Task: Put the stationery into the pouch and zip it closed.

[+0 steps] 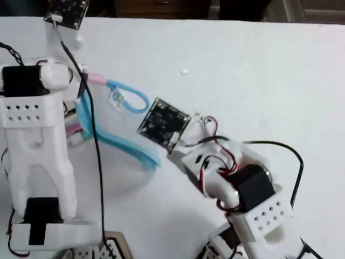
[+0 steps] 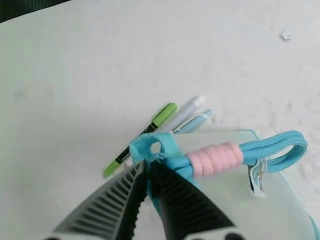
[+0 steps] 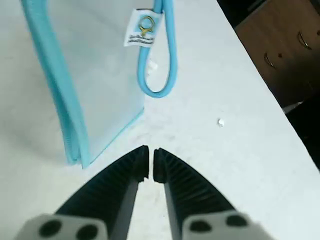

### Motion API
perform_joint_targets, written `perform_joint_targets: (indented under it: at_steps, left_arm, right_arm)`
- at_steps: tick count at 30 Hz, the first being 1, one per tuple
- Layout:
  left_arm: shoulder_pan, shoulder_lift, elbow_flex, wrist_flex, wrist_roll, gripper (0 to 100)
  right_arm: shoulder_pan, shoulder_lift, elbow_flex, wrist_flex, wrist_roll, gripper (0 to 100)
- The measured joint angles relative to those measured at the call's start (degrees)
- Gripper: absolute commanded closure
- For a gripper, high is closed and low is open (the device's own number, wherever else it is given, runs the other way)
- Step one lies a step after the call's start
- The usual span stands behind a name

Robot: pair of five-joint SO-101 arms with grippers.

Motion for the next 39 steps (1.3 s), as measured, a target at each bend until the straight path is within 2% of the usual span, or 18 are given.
perform_joint_targets:
  at_steps: [4,9,11,14,23,32,34,37,39]
  left_arm:
    - [2.5,0.0,-2.5,2.5,1.3,98]
    - [5.8,-1.0,-2.6,2.7,3.3,98]
    - [6.5,-2.1,-2.6,2.7,3.7,98]
    - [6.8,-3.4,-2.5,2.8,4.6,98]
    - [10.1,-7.0,1.2,2.8,5.0,98]
    - [12.4,-10.5,2.9,2.8,5.0,98]
    - [12.4,-10.5,2.9,2.8,5.0,98]
    - [12.4,-10.5,3.0,2.8,5.0,98]
    - [12.4,-10.5,3.0,2.8,5.0,98]
  right_arm:
    - [-1.8,0.0,0.0,-3.5,-0.4,97.5]
    - [-2.6,0.0,5.5,-19.2,-7.4,80.6]
    - [-2.7,0.0,9.5,-26.8,-9.6,78.3]
    - [-3.2,0.0,15.7,-36.0,-10.8,78.3]
    - [-7.5,1.0,25.5,-51.7,-10.7,78.3]
    - [-6.4,16.0,24.3,-65.2,-7.9,78.7]
    - [-6.2,18.8,22.5,-65.8,-7.9,83.1]
    - [-6.0,20.5,20.8,-65.8,-7.9,97.8]
    - [-6.0,20.4,20.7,-65.8,-7.8,96.3]
